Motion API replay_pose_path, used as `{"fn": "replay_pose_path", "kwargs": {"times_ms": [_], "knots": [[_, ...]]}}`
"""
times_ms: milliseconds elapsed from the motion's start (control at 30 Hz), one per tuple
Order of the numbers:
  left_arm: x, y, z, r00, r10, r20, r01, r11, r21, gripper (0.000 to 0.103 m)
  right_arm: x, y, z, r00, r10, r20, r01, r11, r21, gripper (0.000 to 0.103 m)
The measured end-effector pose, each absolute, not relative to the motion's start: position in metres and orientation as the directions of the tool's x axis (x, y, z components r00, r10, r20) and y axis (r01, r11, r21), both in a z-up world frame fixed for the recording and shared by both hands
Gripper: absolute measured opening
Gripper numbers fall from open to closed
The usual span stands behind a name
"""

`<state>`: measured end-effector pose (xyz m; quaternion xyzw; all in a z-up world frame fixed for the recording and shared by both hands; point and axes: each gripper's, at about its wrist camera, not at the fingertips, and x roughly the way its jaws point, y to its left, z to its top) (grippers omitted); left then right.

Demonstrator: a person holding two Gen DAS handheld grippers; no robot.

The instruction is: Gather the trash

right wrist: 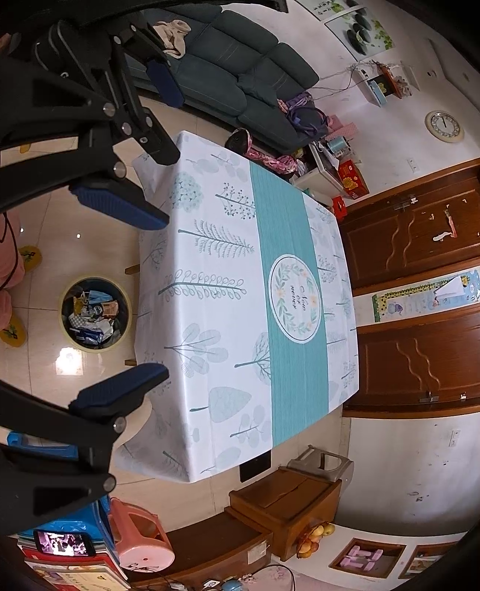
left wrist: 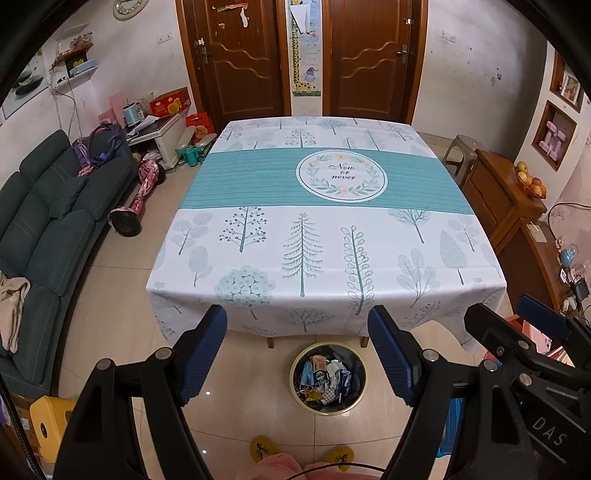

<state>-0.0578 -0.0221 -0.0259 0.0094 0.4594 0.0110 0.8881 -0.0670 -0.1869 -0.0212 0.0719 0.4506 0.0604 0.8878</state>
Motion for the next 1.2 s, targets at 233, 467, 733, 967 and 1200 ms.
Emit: {"fn": "replay_pose_path", "kwargs": {"times_ms": [233, 467, 733, 967, 1200], "knots": [[-0.0541, -0.0259, -0.0264, 0.571, 0.021, -0.821, -0.005, 1.0, 0.022, 0.077, -0.0672, -0.1909, -0.0258, 0.582, 0.175, -0.794, -0.045, 0.982, 0.183, 0.075], [-0.0553, -0.0272, -0.0271, 0.571, 0.021, -0.821, -0.006, 1.0, 0.022, 0.077, -0.0677, -0.1917, -0.0265, 0.581, 0.176, -0.794, -0.046, 0.982, 0.183, 0.075], [-0.0553, -0.0277, -0.0272, 0.571, 0.021, -0.82, -0.006, 1.0, 0.022, 0.077, -0.0673, -0.1919, -0.0264, 0.581, 0.176, -0.794, -0.046, 0.982, 0.183, 0.075], [-0.055, -0.0267, -0.0272, 0.57, 0.022, -0.821, -0.005, 1.0, 0.023, 0.077, -0.0668, -0.1919, -0.0266, 0.58, 0.176, -0.795, -0.045, 0.982, 0.185, 0.075], [-0.058, -0.0303, -0.0323, 0.562, 0.021, -0.827, -0.012, 1.0, 0.017, 0.077, -0.0674, -0.1919, -0.0268, 0.579, 0.175, -0.796, -0.044, 0.982, 0.184, 0.075]]}}
